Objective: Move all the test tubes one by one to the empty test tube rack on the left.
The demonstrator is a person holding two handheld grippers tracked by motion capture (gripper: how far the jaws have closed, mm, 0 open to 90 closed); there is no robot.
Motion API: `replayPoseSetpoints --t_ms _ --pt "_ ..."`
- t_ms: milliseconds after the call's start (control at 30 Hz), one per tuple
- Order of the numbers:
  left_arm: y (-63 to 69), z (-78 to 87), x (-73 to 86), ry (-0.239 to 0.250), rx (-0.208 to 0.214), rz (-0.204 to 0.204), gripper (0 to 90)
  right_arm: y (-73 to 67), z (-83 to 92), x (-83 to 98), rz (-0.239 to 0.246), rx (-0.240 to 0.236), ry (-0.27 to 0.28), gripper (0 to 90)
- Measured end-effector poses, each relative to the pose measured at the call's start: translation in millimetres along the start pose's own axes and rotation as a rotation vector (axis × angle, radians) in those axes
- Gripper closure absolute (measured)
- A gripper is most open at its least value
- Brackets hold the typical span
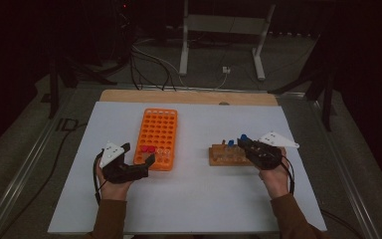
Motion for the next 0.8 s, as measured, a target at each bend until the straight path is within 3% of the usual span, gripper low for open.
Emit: replayPoseSetpoints --t_ms 167,367,533,800 --pt "10.4 -1.7 -6.0 -0.007 -0.031 -0.067 0.9 -2.9 13.3 -13.6 0.002 -0.003 0.052 77.0" --pt "20.9 -6.3 -17.9 0.002 -0.027 -0.119 1.0 -5.6 27.2 -25.2 -0.001 -0.006 0.092 76.9" --pt "35.7 -14.7 -30.3 0.021 0.008 -0.146 1.1 -11.3 30.7 -28.0 -0.011 -0.032 0.089 76.9" --pt "68.3 -29.1 -49.0 0.052 0.077 -0.201 4.2 -33.5 24.0 -21.8 -0.009 -0.114 0.033 76.7"
Point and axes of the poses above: each handheld gripper's, and its own axes: z roughly backward along the jaws, x roughly out of its underside, y roughly to its right, the point moved 6 cm from there along -z, roughly forward along the jaws, and after that the axes turned 9 degrees about -z, right-handed, at the moved point
